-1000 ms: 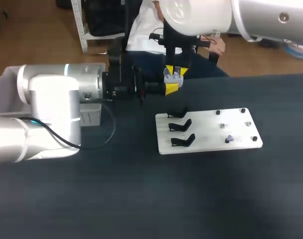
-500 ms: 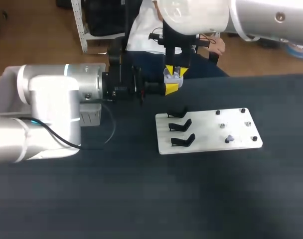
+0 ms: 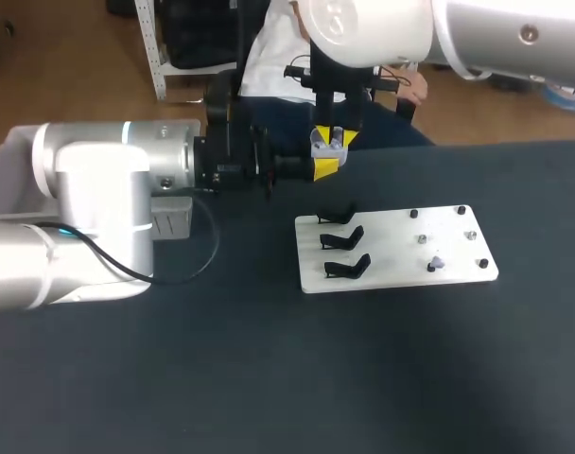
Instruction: Pick up each earbud case from the left stands, insert the matching earbuds, close the lid, and place the case in the box.
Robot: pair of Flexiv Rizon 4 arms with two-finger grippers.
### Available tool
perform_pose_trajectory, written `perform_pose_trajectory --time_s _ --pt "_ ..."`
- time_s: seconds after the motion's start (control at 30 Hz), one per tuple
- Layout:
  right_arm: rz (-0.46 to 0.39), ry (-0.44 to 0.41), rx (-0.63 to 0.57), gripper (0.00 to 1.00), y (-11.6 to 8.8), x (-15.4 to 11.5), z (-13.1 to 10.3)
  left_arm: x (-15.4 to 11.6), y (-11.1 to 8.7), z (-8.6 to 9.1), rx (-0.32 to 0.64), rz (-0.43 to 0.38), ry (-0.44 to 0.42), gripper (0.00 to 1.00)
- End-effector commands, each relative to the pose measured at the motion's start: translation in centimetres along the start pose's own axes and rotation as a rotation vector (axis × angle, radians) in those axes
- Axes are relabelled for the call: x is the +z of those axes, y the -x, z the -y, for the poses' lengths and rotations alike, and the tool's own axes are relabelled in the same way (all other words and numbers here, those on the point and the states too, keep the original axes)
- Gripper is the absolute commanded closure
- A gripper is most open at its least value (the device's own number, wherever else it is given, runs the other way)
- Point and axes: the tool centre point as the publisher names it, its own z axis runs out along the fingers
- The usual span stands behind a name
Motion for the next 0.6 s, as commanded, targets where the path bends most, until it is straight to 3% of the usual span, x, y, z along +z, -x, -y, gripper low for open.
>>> perform_pose_trajectory --time_s 0.03,0.6 --pt "-0.001 -0.001 0.002 1.0 0.08 0.18 -0.09 0.04 -0.11 0.22 0.004 0.006 0.009 1.0" --pt "-0.033 -0.006 -0.004 1.0 0.05 1.13 -0.02 0.04 -0.11 0.22 0.004 0.006 0.009 1.0"
